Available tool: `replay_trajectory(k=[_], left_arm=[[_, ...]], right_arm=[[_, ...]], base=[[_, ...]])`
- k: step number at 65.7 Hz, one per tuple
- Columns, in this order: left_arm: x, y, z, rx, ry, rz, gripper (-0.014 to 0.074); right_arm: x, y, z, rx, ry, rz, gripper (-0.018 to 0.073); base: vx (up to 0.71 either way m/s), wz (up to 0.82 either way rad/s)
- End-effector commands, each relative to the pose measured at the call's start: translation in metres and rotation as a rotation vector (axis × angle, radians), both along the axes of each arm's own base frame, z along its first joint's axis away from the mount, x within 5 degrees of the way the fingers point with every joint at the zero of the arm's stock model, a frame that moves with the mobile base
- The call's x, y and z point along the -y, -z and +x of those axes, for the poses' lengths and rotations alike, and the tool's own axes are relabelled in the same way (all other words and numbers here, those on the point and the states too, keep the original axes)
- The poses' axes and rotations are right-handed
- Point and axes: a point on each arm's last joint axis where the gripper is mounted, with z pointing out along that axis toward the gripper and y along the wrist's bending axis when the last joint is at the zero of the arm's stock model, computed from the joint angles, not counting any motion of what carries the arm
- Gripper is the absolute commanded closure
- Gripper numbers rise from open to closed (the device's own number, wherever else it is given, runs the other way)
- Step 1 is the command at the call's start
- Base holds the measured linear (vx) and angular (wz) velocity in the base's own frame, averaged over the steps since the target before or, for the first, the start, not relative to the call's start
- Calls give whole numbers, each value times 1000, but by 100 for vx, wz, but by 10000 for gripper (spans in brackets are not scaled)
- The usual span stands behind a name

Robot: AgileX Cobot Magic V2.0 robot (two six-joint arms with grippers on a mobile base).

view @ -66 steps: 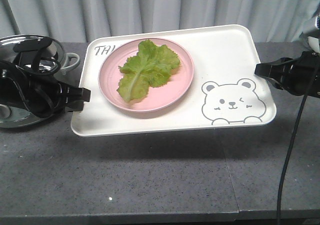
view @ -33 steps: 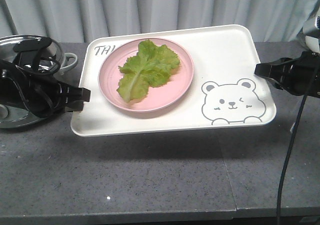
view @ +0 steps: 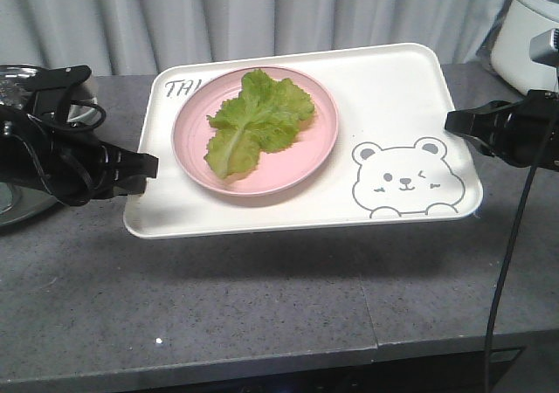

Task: Transfer vegetables to tray and serve
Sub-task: 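Hold the tray level with both grippers while the base turns away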

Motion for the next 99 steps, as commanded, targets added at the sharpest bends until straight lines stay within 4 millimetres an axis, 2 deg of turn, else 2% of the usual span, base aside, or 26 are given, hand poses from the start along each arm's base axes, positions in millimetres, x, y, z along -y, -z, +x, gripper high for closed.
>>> replay_trajectory(k=[1,99], left_arm=[[9,-27,-6,102,21,-75,603],[9,-27,-6,102,21,-75,602]], right_arm=[[-8,-21,-8,60,-69,30,482],[-8,-21,-8,59,-72,31,482]], base=[[-3,-20],[-1,-27]])
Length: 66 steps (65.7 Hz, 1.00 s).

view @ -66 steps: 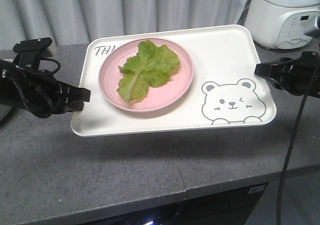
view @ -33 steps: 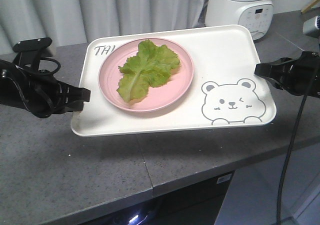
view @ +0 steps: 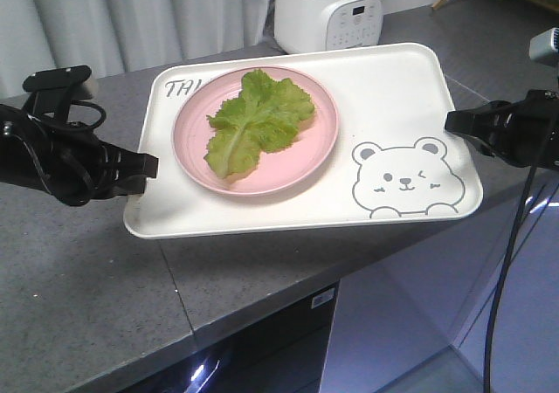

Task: Transfer vegetables to tray and serve
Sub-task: 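Hold the tray level with both grippers while the base turns away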

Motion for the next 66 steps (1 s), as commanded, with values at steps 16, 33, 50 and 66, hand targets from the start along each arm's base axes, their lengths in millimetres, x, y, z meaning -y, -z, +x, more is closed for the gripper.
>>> replay_trajectory(k=[16,33,50,66], left_arm=[[9,-27,-6,102,21,-76,602],[9,-27,-6,102,21,-76,602],[9,-27,-6,102,21,-76,602],[9,-27,-6,102,21,-76,602]], right_arm=[[-8,-21,-8,60,-68,29,482],[-8,-21,-8,60,-68,29,482],[-8,-21,-8,60,-68,29,482],[-8,-21,-8,60,-68,29,482]], base=[[-1,-30],[-1,-26],[-1,-22],[-1,-23]])
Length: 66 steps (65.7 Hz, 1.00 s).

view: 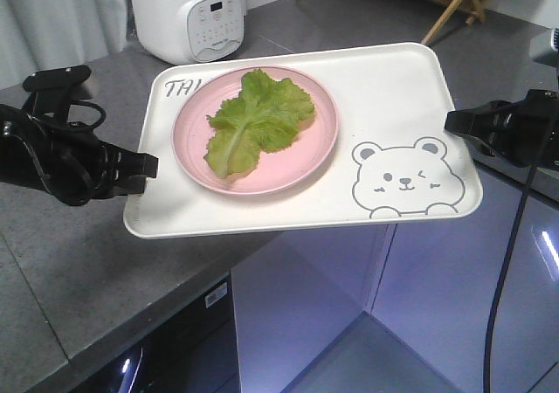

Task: Transfer vegetables to tray and serve
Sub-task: 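Hold the tray level with both grippers while the base turns away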

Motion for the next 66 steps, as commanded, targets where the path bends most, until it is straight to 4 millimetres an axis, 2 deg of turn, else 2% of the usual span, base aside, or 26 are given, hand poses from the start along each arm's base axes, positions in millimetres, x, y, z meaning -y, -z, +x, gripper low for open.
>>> replay_trajectory(k=[1,66], left_arm=[[9,-27,-6,102,21,-76,602],[9,-27,-6,102,21,-76,602]], right_arm=[[-8,-21,-8,60,-68,29,482],[-8,-21,-8,60,-69,30,482]], base=[[-1,-26],[-1,-29]])
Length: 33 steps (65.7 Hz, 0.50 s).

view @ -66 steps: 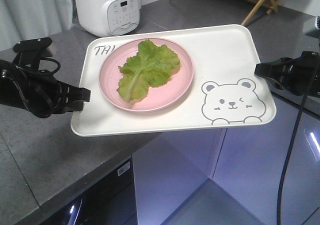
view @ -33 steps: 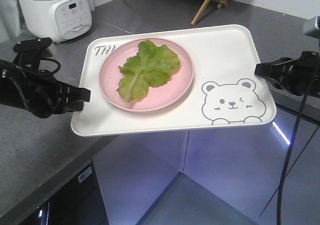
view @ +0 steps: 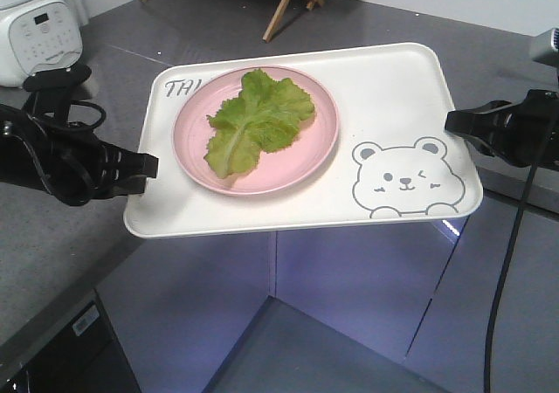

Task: Transfer vegetables to tray and serve
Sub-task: 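Hold the tray level with both grippers while the base turns away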

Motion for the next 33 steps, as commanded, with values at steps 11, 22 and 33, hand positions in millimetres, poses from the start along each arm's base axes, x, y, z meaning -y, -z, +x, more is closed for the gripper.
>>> replay_trajectory(k=[11,22,33], left_arm=[[9,-27,-6,102,21,-76,602],[9,-27,-6,102,21,-76,602],[9,-27,-6,102,21,-76,602]], right_arm=[[-8,-21,-8,60,-69,30,482],[-8,-21,-8,60,-67,29,482],[-8,-21,-8,60,-67,29,482]], base=[[-2,-26],[-3,-25],[-3,-25]])
